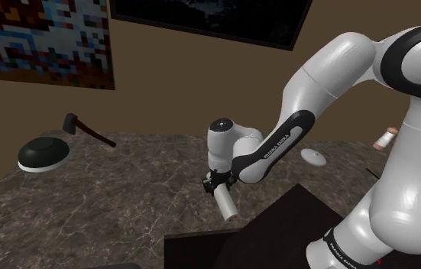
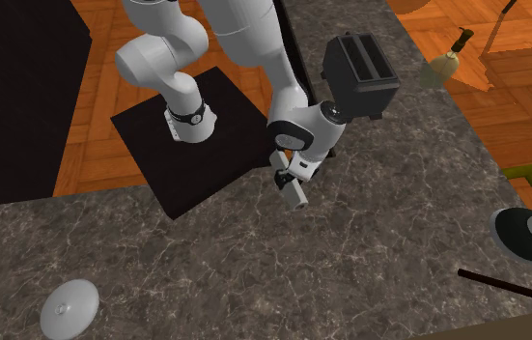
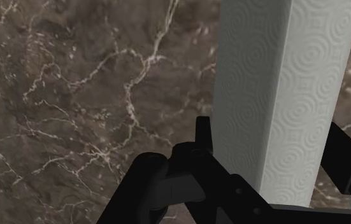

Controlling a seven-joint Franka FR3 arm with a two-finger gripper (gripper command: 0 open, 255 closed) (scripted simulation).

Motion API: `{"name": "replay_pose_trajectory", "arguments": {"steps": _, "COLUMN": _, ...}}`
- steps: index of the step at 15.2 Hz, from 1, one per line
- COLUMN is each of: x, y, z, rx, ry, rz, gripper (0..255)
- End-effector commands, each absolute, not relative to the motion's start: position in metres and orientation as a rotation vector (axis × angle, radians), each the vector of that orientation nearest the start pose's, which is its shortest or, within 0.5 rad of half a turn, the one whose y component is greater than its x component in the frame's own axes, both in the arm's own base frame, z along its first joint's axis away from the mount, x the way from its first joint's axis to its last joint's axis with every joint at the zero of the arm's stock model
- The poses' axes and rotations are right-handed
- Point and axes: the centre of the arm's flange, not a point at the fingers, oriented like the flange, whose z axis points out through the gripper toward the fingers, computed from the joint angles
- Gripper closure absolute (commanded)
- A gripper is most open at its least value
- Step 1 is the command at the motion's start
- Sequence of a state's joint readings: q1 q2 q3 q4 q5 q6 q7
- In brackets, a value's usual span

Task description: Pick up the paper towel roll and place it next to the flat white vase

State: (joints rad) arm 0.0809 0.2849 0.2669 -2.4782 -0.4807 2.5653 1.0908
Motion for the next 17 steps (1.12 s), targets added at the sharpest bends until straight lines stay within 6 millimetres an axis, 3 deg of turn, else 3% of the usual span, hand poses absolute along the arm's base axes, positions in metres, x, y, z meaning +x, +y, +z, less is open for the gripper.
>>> {"name": "replay_pose_trajectory", "arguments": {"steps": 1, "x": 0.419, "y": 0.168, "z": 0.179, "rx": -3.321, "ry": 0.534, "rz": 0.049, "gripper": 255}}
{"name": "replay_pose_trajectory", "arguments": {"steps": 17, "x": 0.419, "y": 0.168, "z": 0.264, "rx": -3.321, "ry": 0.534, "rz": 0.049, "gripper": 255}}
